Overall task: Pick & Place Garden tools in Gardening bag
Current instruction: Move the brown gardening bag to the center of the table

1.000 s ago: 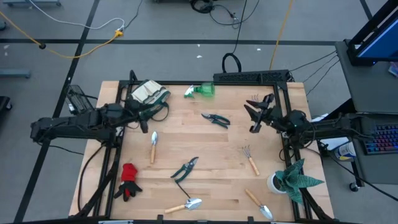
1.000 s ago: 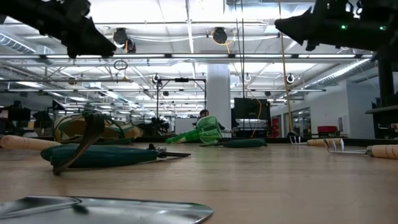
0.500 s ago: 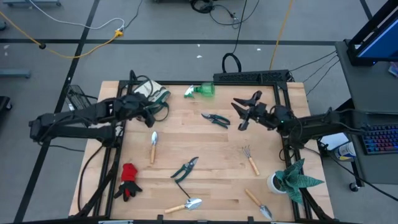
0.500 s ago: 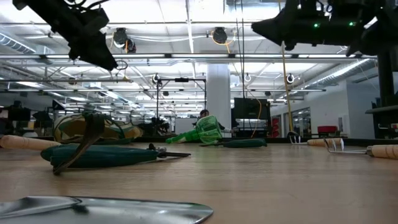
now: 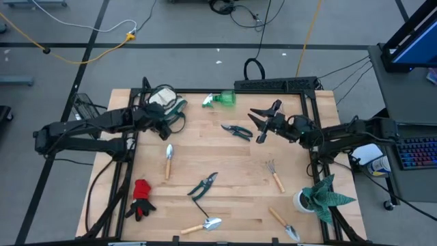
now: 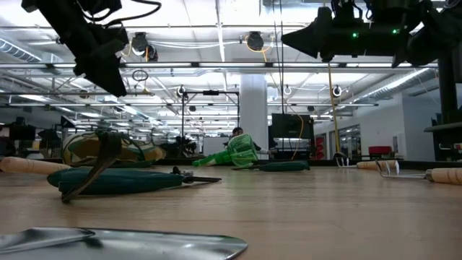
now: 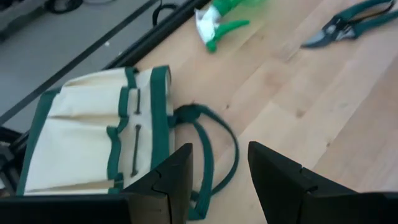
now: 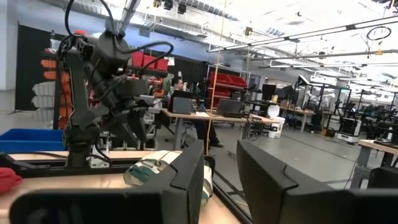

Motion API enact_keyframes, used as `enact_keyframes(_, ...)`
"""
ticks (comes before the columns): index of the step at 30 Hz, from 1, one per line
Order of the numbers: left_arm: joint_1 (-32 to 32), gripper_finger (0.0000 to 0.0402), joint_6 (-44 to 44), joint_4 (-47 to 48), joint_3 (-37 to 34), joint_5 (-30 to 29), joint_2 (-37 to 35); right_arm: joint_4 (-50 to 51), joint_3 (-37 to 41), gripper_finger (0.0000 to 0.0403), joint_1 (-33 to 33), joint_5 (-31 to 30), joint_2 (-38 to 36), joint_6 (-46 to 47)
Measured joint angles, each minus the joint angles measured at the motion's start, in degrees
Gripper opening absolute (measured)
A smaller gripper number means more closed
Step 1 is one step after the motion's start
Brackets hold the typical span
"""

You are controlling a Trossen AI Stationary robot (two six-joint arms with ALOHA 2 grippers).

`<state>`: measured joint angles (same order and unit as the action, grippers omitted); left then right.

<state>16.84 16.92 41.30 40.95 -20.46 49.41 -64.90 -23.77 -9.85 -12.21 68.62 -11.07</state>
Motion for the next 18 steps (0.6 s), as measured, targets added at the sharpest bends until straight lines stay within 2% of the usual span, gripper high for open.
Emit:
enact_keyframes(8,0.03,0.0159,0.11,0.35,0.00,-0.09,1.78,1.05,0.00,0.0097,0.00,0.20,0.00,1.38)
enact_keyframes(18,0.03,0.0159,-0.19,0.56,0.00,-0.11,2.79,1.75,0.00,0.0173,0.02,0.24,0.00,1.95)
